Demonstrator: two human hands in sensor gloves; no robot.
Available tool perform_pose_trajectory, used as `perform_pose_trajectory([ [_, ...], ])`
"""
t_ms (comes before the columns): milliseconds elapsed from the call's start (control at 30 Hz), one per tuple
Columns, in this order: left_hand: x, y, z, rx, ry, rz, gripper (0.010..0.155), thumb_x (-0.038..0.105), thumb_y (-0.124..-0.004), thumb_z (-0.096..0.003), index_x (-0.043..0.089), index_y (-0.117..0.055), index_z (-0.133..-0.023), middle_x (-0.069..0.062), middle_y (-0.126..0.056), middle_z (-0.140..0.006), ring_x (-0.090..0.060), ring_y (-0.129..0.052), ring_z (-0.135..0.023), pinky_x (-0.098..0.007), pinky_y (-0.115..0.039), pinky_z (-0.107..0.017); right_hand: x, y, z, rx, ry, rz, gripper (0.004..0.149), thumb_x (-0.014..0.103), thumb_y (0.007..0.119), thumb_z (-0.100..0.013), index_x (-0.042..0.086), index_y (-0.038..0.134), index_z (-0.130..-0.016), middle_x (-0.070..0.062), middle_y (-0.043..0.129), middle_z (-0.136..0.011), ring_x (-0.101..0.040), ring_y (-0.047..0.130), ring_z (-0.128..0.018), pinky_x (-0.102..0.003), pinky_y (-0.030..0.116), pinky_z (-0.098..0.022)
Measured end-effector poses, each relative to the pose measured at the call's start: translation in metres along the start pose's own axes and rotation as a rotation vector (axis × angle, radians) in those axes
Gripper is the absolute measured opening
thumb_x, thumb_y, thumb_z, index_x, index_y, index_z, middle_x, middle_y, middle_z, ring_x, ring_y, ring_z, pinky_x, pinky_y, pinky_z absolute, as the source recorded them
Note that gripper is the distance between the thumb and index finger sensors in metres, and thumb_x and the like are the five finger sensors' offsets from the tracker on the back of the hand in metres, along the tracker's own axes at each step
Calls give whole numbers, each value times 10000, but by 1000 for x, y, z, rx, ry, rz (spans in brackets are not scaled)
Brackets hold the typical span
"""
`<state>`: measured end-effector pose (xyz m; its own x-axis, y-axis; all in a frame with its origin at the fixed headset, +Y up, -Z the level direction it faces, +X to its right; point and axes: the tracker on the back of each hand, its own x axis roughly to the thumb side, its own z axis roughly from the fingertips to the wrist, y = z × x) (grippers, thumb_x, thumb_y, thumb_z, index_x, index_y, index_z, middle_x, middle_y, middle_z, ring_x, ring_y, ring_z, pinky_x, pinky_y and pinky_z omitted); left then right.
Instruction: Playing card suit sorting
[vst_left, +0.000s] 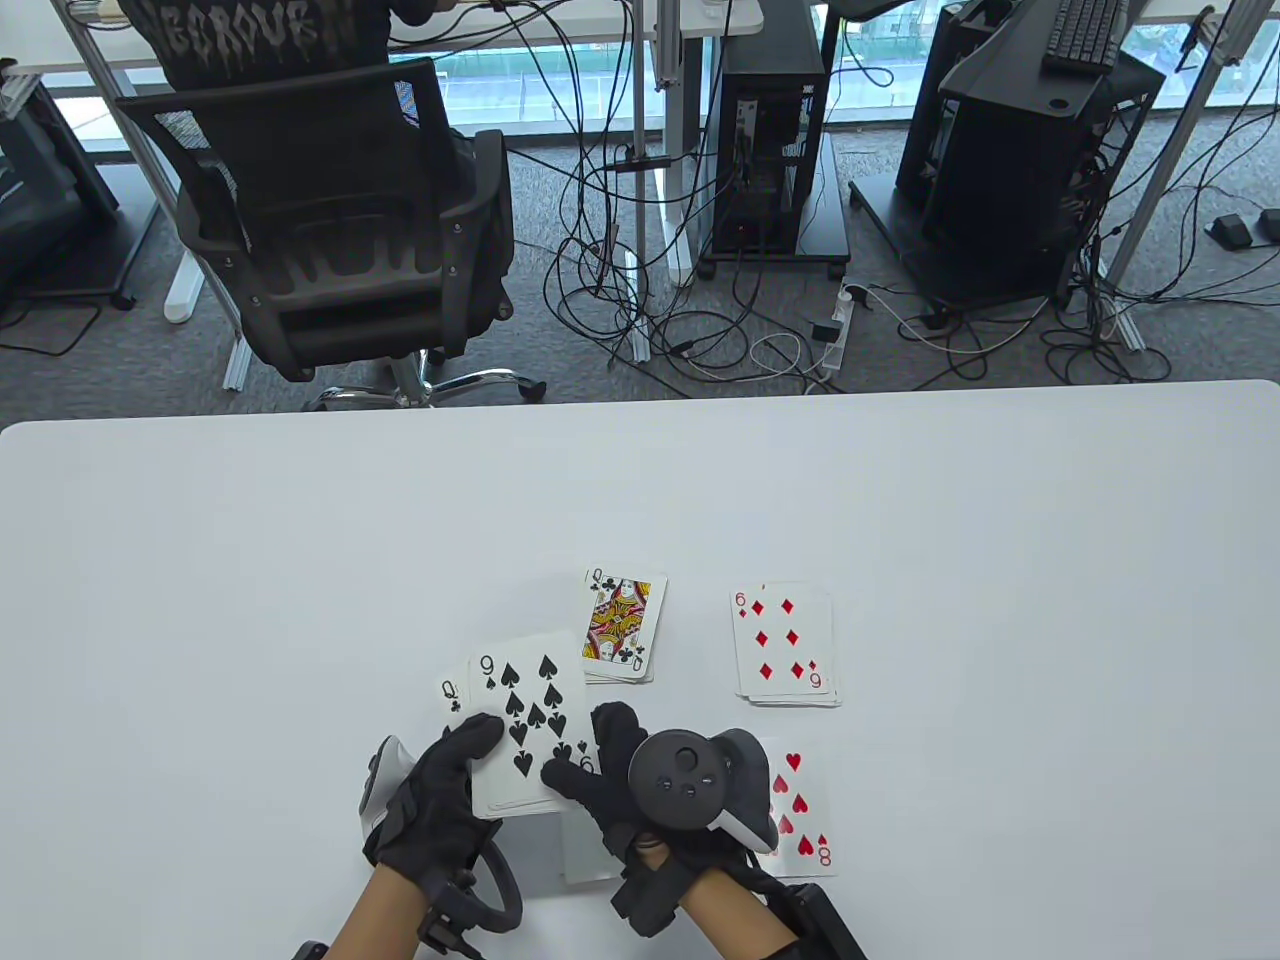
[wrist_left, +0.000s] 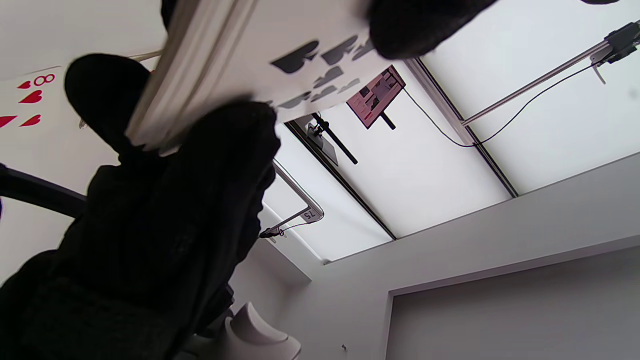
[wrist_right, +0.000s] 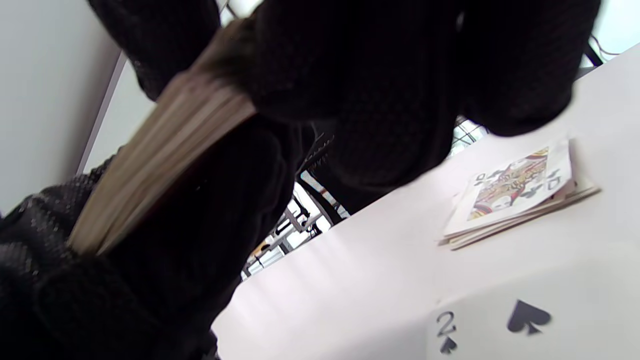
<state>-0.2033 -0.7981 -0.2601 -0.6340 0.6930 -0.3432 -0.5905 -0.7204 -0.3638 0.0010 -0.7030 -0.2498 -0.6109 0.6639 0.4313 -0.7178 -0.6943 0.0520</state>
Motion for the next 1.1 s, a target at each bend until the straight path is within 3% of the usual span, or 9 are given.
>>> perform_pose_trajectory([
  [100, -1, -1, 0, -10, 4, 7, 583, 461, -662, -633, 322, -334, -1094, 35, -519, -1124, -219, -710, -994, -394, -689, -714, -5, -2, 3, -54, 16, -100, 463, 275, 730, -520, -152, 710, -697, -70, 927, -337, -265, 992, -231, -482, 867, -277],
  [200, -2, -2, -1, -18, 7, 4, 583, 456, -665, -632, 324, -336, -1094, 35, -521, -1124, -219, -709, -995, -394, -689, -715, -10, -5, 7, -86, 16, -132, 403, 214, 680, -535, -159, 730, -679, -70, 944, -322, -261, 1002, -208, -471, 876, -263],
  [467, -3, 1, 0, -4, 5, 8, 574, 452, -657, -633, 327, -336, -1092, 40, -521, -1123, -214, -708, -995, -391, -689, -715, -33, -15, 17, -189, 89, -242, 394, 195, 649, -542, -163, 734, -683, -65, 949, -325, -257, 1007, -204, -467, 879, -258],
  [800, 1, 9, 1, 42, -33, 36, 576, 459, -651, -634, 328, -329, -1093, 43, -515, -1126, -211, -705, -999, -391, -685, -718, -71, -48, 31, -359, 229, -346, 401, 190, 644, -543, -178, 726, -681, -59, 944, -315, -250, 1004, -191, -462, 880, -245],
  [933, 2, 13, 2, 63, -40, 35, 576, 461, -649, -635, 330, -325, -1094, 46, -512, -1127, -207, -702, -1002, -390, -683, -721, -76, -34, 33, -153, 289, -306, 402, 189, 647, -543, -182, 732, -673, -52, 945, -299, -242, 1004, -173, -457, 882, -233],
  [1100, 1, 15, 3, 74, -33, 35, 576, 461, -648, -636, 330, -324, -1094, 46, -512, -1127, -206, -701, -1002, -390, -681, -721, -69, 7, 33, 140, 350, -254, 413, 186, 648, -539, -196, 720, -681, -48, 941, -281, -238, 1000, -145, -453, 882, -214],
])
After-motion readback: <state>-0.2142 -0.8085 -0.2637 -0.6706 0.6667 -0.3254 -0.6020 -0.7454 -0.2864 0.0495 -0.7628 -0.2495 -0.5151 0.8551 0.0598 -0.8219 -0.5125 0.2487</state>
